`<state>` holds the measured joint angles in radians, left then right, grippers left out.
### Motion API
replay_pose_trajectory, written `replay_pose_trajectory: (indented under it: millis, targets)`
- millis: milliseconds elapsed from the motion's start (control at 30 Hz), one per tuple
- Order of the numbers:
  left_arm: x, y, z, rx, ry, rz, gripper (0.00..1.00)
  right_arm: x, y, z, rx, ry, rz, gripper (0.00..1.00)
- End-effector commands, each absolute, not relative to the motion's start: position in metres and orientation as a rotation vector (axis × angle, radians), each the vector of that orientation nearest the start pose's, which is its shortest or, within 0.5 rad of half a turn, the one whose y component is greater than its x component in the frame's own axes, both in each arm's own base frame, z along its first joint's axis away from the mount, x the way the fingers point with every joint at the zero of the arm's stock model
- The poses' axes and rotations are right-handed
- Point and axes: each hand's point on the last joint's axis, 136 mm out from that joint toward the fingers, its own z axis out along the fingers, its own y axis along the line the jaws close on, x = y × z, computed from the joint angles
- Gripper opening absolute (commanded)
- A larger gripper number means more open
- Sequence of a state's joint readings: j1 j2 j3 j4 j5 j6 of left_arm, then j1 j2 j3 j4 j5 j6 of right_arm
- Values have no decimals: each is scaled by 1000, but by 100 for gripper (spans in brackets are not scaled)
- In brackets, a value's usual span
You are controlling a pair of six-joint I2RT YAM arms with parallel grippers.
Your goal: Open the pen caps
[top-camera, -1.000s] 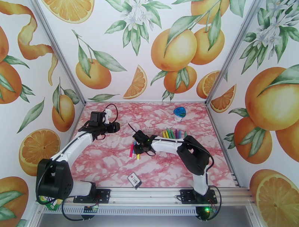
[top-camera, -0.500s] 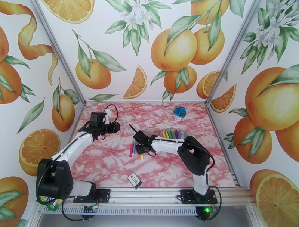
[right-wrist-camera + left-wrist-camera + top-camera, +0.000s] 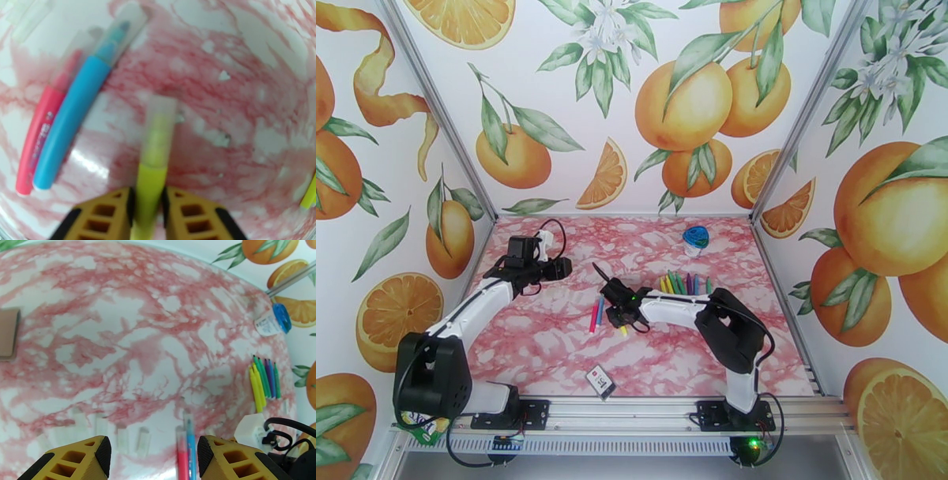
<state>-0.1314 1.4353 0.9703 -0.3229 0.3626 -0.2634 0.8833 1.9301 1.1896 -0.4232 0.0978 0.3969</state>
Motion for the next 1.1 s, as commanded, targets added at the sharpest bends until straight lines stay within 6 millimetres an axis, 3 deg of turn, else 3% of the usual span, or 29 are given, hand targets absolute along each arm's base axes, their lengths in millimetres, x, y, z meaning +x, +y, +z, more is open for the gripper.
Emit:
replay_pose_trajectory:
  millis: [0,233,400,567,733,1067]
  targets:
    - [389,-121,156,35,2361,-696,62,270,311,10,-645,2734,200,24]
    - [390,-136,160,70,2340,-810,62,280,309,29,-616,2658,192,20]
    - [390,-153,166,94,2297,-948,62,293,313,57,-598,2531,259,18]
    - [388,-177,177,136,2241,-1097,62,303,324,99,-535,2383,506,17]
    - [385,-202,186,207,2209,-1177,62,310,327,135,-493,2247,619,16]
    - [370,-243,209,359,2121,-1330,64,317,332,172,-470,2106,698,16]
